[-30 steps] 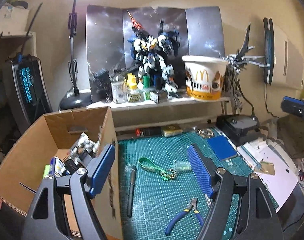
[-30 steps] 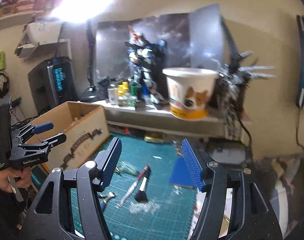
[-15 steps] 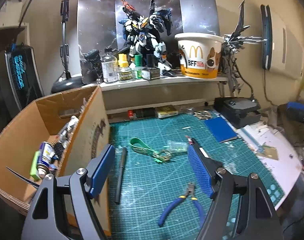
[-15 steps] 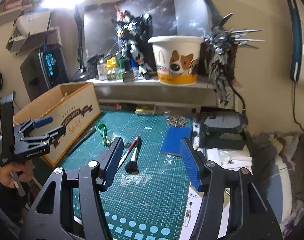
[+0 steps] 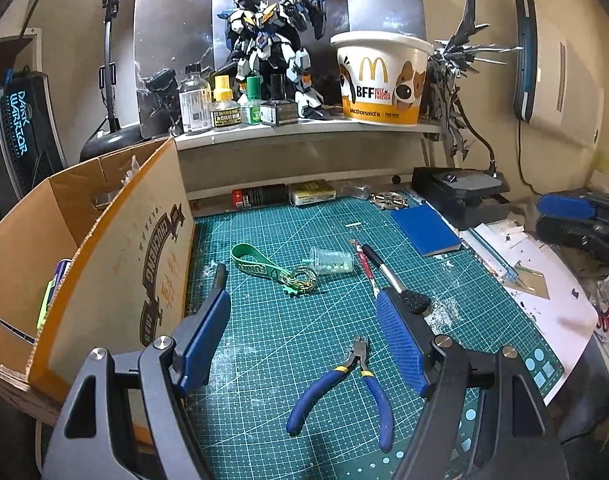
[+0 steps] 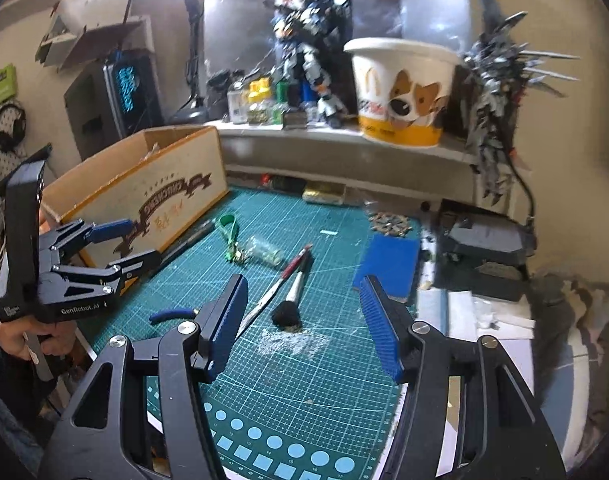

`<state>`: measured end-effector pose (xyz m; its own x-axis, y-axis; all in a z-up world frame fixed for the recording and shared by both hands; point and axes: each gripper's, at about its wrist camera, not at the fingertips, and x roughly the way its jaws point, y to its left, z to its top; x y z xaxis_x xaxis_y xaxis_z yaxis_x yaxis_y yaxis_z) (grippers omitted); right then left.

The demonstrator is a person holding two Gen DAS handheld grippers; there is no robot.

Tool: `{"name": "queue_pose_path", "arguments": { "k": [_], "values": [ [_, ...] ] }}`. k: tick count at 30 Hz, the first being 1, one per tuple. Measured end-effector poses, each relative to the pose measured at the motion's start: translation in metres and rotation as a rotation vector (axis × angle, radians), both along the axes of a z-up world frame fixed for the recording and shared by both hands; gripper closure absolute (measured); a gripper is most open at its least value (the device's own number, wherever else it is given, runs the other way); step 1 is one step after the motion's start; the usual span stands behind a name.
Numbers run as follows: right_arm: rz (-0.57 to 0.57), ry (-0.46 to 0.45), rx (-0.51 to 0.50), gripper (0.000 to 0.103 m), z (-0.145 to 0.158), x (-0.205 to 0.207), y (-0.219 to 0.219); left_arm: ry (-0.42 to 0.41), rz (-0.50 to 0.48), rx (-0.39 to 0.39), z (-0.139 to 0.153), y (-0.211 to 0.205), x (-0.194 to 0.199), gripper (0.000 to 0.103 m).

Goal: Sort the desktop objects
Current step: 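Withdraw both open tools from the box back over the cutting mat, then lower the right tool onto the green lanyard's bead-jar charm and close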

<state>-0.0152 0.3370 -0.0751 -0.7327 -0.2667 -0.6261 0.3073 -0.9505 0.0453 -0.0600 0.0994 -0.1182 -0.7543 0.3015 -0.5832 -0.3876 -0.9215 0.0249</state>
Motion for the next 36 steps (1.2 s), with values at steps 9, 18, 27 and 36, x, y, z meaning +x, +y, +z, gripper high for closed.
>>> {"name": "queue_pose_path", "arguments": {
  "k": [9,18,27,36],
  "values": [
    [0.179,-0.034,0.077,0.055,-0.025,-0.045,-0.017,-0.079,-0.062,-0.012,-0.015,0.003,-0.004,0.027],
    [0.412,-0.078,0.154,0.055,-0.064,-0.121,-0.060,-0.148,-0.111,-0.087,-0.032,0.016,-0.009,0.027],
    [0.568,-0.126,0.219,0.055,-0.108,-0.166,-0.099,-0.204,-0.088,-0.091,-0.044,0.009,-0.023,0.027],
    [0.566,-0.176,0.215,0.072,-0.125,-0.180,-0.109,-0.222,-0.079,-0.083,-0.049,0.009,-0.036,0.027]
  ]
}}
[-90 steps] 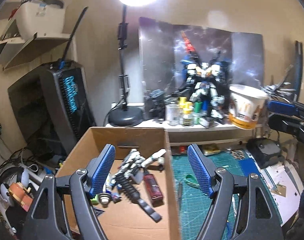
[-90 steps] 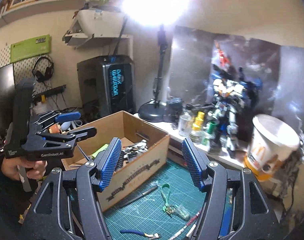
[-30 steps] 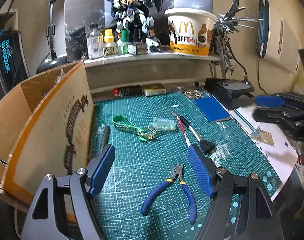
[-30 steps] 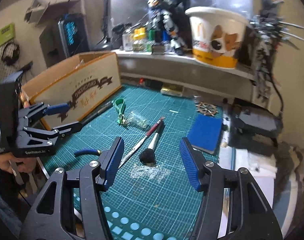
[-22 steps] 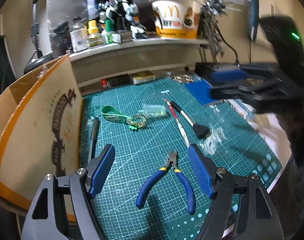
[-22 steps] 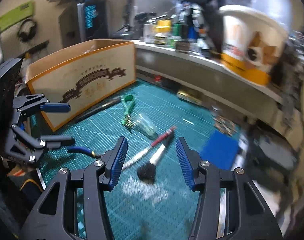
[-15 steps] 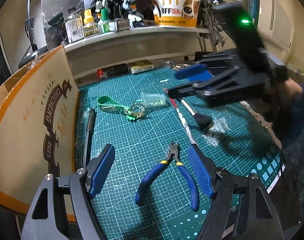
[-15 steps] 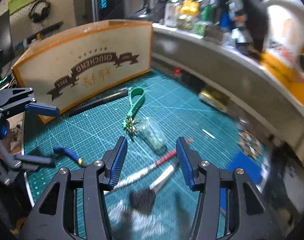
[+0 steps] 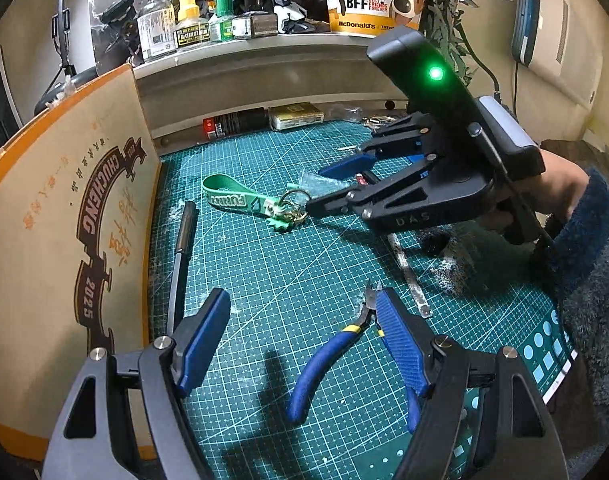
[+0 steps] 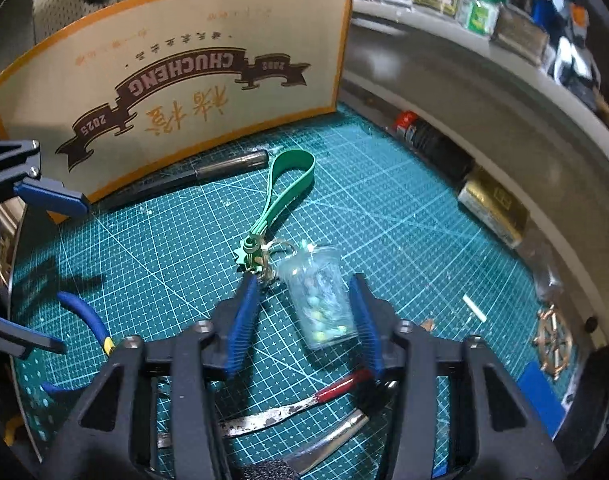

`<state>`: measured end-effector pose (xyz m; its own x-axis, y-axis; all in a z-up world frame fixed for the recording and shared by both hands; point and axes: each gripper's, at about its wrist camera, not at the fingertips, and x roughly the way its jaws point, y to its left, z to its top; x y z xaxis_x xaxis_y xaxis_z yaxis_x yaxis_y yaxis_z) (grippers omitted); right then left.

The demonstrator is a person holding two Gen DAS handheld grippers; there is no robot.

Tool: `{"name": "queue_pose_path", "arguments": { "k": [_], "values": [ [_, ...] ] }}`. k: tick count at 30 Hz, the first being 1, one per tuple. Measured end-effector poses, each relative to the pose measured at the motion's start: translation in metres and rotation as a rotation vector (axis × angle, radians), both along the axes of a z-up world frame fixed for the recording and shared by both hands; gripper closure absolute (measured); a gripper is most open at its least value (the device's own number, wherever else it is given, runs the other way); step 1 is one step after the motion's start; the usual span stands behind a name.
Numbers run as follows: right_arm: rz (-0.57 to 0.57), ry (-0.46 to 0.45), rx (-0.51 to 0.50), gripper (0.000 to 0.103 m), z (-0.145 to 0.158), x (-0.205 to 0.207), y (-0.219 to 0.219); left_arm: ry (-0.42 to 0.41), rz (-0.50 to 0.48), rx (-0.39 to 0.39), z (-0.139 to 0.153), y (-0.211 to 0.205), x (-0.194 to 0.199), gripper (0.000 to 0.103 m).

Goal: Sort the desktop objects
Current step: 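Lower the right tool onto the green lanyard's bead-jar charm and close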

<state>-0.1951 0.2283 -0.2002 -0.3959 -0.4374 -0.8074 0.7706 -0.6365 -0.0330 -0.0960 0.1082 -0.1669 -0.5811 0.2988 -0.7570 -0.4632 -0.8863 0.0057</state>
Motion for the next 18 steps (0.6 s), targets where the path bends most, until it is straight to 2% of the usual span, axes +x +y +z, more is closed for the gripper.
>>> {"name": "queue_pose_path", "arguments": {
  "k": [5,9,11,12,14,15,18],
  "values": [
    [-0.065,-0.057,-0.038,0.074,0.000,-0.004,0.009,-0.008,-0.004,0.017,-0.003,0.000,-0.002,0.027],
    [-0.127,-0.063,-0.092,0.078,0.011,0.000,0.022,-0.009,-0.006,0.025,-0.004,0.002,-0.003,0.027],
    [-0.146,-0.054,-0.125,0.089,0.021,0.005,0.030,-0.006,-0.010,0.025,-0.003,0.003,-0.003,0.027],
    [-0.154,-0.048,-0.138,0.100,0.026,0.009,0.033,-0.004,-0.011,0.025,-0.002,0.004,-0.003,0.027],
    [-0.162,-0.069,-0.159,0.100,0.033,0.012,0.038,-0.001,-0.015,0.026,-0.002,0.005,-0.003,0.027],
    [-0.166,-0.063,-0.137,0.098,0.033,0.013,0.038,-0.001,-0.017,0.025,-0.002,0.006,-0.002,0.027],
    [-0.182,-0.035,-0.052,0.083,0.032,0.016,0.036,-0.001,-0.017,0.025,-0.002,0.005,0.000,0.027]
  ]
}}
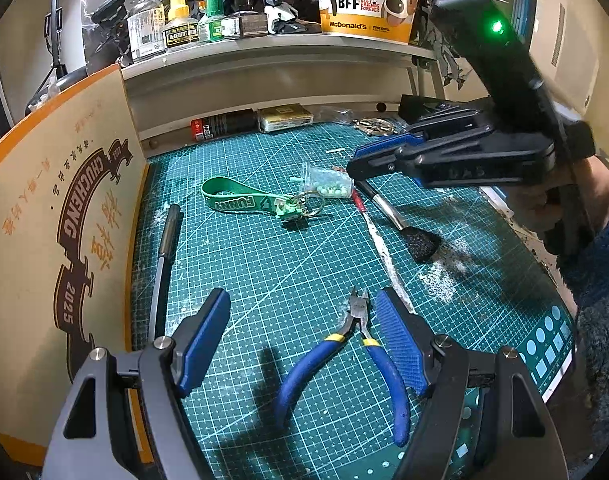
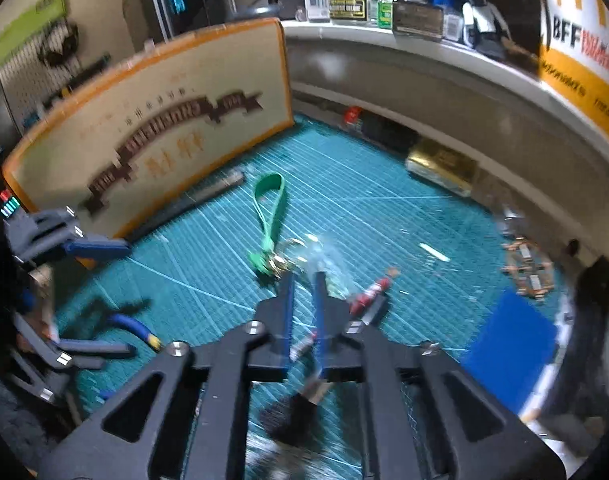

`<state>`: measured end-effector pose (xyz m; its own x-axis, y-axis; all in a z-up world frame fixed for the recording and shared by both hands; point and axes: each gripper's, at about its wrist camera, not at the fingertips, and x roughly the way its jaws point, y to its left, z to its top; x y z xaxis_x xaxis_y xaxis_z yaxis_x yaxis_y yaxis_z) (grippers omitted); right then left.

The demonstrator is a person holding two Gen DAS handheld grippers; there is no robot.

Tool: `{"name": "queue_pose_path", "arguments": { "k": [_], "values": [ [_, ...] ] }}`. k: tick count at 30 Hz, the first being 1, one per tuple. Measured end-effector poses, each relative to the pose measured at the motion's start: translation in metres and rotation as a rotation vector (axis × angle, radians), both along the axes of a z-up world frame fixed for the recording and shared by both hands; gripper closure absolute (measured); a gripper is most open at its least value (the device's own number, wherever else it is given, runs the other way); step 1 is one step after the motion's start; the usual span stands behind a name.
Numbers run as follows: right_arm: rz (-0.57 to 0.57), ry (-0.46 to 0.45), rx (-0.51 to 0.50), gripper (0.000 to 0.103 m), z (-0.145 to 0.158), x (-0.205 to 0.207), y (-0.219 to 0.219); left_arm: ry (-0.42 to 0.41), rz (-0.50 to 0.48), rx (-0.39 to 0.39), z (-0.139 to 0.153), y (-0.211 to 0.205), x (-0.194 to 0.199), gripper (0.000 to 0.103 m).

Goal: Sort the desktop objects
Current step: 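Lower the right tool onto the green lanyard's bead-jar charm and close, then close the left tool on the black brush while the right tool lifts the lanyard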

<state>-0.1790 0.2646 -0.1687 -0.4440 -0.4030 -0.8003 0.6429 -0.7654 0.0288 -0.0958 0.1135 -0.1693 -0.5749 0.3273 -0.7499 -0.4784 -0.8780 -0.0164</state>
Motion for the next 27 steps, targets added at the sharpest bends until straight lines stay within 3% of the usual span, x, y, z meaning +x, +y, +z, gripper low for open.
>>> {"name": "queue_pose_path", "arguments": {
  "k": [6,11,13,18,27],
  "values": [
    [0.035,0.024,0.071,0.055,-0.015,-0.005,-0.013,-0.001,0.002,-0.001,0.000,-0.001,0.002,0.027],
    [0.057,-0.005,0.096,0.058,-0.033,-0.018,-0.029,-0.002,0.006,-0.001,0.000,-0.004,0.001,0.027],
    [0.063,-0.019,0.081,0.070,-0.036,-0.021,-0.033,-0.003,0.011,0.000,0.000,-0.005,0.000,0.027],
    [0.033,-0.025,0.054,0.073,-0.033,-0.019,-0.031,-0.008,0.023,0.006,-0.001,-0.010,-0.001,0.027],
    [-0.077,0.069,-0.085,0.074,0.023,0.016,0.014,-0.004,0.024,0.022,0.000,-0.013,-0.002,0.027]
  ]
}}
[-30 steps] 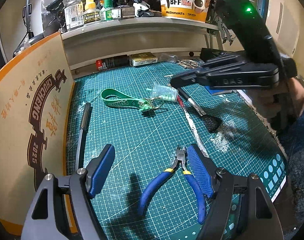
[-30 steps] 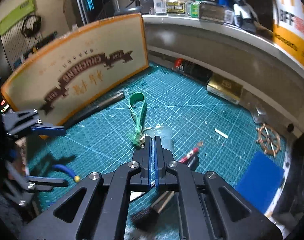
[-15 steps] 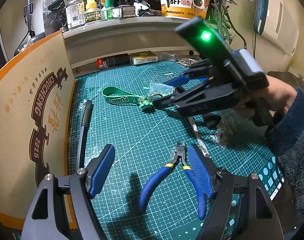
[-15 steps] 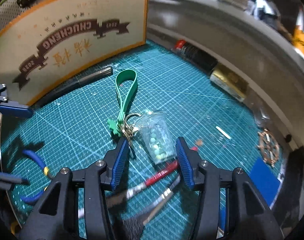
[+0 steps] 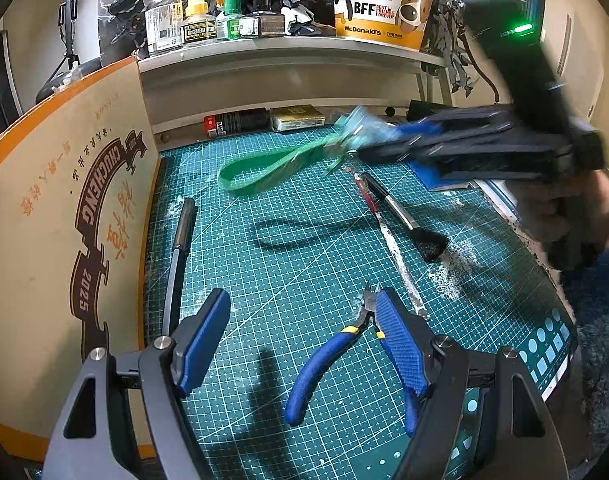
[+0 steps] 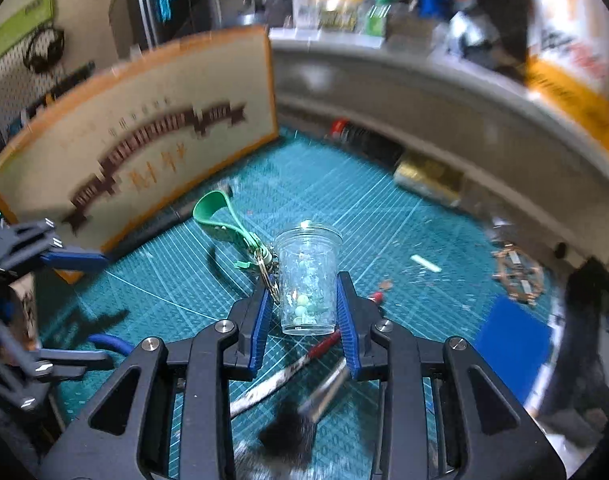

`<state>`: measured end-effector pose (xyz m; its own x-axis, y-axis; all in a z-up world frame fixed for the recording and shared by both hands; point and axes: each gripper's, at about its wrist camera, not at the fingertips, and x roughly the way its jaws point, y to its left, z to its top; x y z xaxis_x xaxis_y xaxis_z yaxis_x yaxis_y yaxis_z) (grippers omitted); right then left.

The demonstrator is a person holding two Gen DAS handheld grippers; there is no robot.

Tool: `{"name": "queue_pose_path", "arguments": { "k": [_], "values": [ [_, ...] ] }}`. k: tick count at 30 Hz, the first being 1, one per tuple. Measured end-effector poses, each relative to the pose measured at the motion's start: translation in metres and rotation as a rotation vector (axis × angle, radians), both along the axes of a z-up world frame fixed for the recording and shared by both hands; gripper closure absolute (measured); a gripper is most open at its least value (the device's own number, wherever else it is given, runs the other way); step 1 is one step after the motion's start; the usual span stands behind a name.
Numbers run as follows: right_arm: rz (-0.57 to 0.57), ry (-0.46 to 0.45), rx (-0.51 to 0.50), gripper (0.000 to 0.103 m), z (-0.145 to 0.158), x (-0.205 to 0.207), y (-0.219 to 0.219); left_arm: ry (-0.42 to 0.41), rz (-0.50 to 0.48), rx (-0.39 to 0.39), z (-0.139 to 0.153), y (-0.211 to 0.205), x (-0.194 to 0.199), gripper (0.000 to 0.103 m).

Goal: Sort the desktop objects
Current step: 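Close the left tool on the black brush while the right tool lifts the lanyard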

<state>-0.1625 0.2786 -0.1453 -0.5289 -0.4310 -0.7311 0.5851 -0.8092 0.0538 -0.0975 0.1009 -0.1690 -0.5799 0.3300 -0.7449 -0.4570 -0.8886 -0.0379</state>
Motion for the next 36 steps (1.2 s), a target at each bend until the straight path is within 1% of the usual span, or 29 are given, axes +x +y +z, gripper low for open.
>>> {"name": "queue_pose_path", "arguments": {
  "k": [3,5,10,14,19,23,24,26,28,30,31,32,33,34,35,36],
  "values": [
    [-0.044,0.073,-0.035,0.075,0.028,0.021,0.014,-0.001,-0.003,0.007,0.000,0.001,0.000,0.027],
    [-0.078,0.105,-0.044,0.075,0.042,0.032,0.022,-0.001,-0.008,0.014,0.001,0.004,0.000,0.027],
    [-0.205,0.185,-0.092,0.075,0.069,0.063,0.047,-0.004,-0.031,0.028,0.004,0.020,-0.010,0.027],
    [-0.276,0.222,-0.144,0.075,0.085,0.086,0.072,-0.014,-0.043,0.064,0.007,0.037,-0.021,0.027],
    [-0.337,0.243,-0.195,0.075,0.099,0.109,0.102,-0.038,-0.046,0.106,0.006,0.071,-0.041,0.027],
    [-0.364,0.253,-0.218,0.075,0.099,0.120,0.118,-0.122,-0.051,0.178,-0.005,0.099,-0.059,0.029],
    [-0.368,0.256,-0.224,0.075,0.099,0.122,0.122,-0.138,-0.043,0.181,-0.009,0.106,-0.063,0.032],
    [-0.375,0.259,-0.234,0.075,0.098,0.126,0.128,-0.161,-0.030,0.171,-0.017,0.119,-0.070,0.049],
    [-0.372,0.262,-0.245,0.075,0.098,0.131,0.135,-0.197,-0.031,0.174,-0.024,0.127,-0.076,0.055],
    [-0.378,0.275,-0.254,0.075,0.099,0.136,0.142,-0.213,-0.019,0.166,-0.032,0.134,-0.081,0.057],
    [-0.378,0.276,-0.261,0.075,0.098,0.137,0.145,-0.215,-0.010,0.153,-0.034,0.135,-0.083,0.063],
    [-0.378,0.275,-0.269,0.075,0.097,0.138,0.148,-0.205,0.002,0.139,-0.034,0.136,-0.084,0.073],
    [-0.381,0.274,-0.272,0.075,0.096,0.138,0.151,-0.194,0.011,0.123,-0.035,0.137,-0.084,0.077],
    [-0.382,0.270,-0.269,0.075,0.093,0.137,0.152,-0.181,0.015,0.104,-0.035,0.138,-0.084,0.085],
    [-0.382,0.266,-0.265,0.075,0.091,0.136,0.153,-0.171,0.017,0.088,-0.035,0.139,-0.084,0.091],
    [-0.382,0.261,-0.262,0.075,0.088,0.136,0.154,-0.167,0.015,0.080,-0.035,0.138,-0.083,0.091]
  ]
}}
